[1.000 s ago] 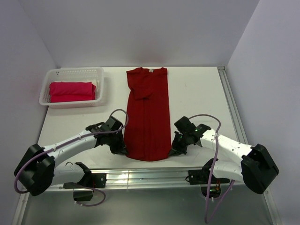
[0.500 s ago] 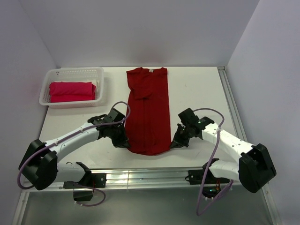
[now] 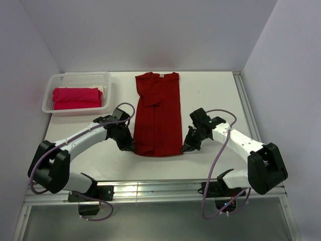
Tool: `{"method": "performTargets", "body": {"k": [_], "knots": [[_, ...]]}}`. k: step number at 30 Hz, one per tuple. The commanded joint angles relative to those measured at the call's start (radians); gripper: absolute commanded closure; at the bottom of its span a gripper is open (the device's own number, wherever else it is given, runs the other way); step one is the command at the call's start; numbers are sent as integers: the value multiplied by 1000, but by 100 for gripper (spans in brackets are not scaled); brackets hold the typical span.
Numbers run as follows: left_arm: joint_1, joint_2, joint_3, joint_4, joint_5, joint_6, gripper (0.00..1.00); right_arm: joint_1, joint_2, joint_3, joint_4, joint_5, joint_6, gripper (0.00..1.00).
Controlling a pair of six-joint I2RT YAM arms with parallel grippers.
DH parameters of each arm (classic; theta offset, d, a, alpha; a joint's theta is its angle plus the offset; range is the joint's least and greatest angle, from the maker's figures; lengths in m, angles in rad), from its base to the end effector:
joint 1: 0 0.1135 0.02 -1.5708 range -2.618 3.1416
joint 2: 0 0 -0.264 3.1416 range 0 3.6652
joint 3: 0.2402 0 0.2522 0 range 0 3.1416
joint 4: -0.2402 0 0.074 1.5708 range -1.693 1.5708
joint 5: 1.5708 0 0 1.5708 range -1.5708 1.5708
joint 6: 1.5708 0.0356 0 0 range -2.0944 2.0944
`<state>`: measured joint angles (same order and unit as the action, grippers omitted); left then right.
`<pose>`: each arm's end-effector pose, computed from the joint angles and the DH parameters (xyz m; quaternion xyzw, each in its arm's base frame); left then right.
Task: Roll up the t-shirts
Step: Roll the tshirt
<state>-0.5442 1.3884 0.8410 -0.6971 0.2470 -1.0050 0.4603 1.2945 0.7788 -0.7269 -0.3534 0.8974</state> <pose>0.2071 -0.1355 0.1941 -0.2041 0.9579 -0.1996 0.0302 0.1964 0.1111 0.1972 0.1825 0.9543 0.2359 0.0163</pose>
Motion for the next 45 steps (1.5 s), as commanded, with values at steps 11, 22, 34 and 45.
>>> {"method": "performTargets", "body": {"k": [11, 22, 34, 45], "knots": [[47, 109, 127, -8, 9, 78, 100, -51, 126, 117, 6, -10, -64, 100], [73, 207, 191, -4, 17, 108, 100, -100, 227, 183, 15, -30, -101, 100], [105, 290, 282, -8, 34, 134, 100, -140, 322, 278, -9, -42, -138, 100], [154, 363, 355, 10, 104, 111, 73, -201, 402, 333, 36, -107, -115, 72]]}}
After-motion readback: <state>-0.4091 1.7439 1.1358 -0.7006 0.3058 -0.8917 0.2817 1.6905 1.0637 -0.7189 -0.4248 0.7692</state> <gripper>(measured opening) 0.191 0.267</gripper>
